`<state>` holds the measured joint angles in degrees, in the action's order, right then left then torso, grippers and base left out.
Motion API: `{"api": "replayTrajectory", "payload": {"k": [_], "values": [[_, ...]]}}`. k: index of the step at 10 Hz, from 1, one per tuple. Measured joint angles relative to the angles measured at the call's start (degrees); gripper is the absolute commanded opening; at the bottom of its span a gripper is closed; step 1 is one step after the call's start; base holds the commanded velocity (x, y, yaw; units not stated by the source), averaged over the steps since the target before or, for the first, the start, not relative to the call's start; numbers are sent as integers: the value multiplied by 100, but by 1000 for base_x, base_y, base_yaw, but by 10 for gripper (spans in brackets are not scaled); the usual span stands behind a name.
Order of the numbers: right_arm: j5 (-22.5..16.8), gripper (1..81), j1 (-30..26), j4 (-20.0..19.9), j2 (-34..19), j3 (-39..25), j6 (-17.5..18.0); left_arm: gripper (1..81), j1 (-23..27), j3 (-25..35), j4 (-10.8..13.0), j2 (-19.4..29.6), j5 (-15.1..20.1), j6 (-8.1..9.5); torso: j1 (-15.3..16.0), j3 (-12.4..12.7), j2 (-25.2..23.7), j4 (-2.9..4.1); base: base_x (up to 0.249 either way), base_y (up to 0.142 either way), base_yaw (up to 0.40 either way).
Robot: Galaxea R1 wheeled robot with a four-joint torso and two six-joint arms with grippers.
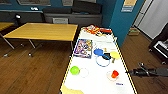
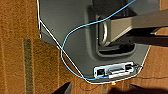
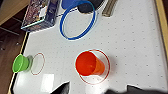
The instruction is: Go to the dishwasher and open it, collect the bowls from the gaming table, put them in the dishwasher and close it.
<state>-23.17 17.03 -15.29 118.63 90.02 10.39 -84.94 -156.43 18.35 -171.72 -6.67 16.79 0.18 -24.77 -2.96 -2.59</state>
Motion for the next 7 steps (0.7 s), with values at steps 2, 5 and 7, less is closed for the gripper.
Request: {"api": "replayTrajectory", "payload": {"k": [2,5,7], "values": [[5,811,88,-1,268,362,460,811,0,0,-41,2,2,0,2,0,2,0,0,0,0],[-78,811,41,0,413,1051,1189,811,0,0,-55,0,2,0,2,-2,4,0,0,0,0],[-177,811,-88,-1,734,1332,1423,811,2,0,-57,2,2,0,5,-2,6,0,0,0,0]]}}
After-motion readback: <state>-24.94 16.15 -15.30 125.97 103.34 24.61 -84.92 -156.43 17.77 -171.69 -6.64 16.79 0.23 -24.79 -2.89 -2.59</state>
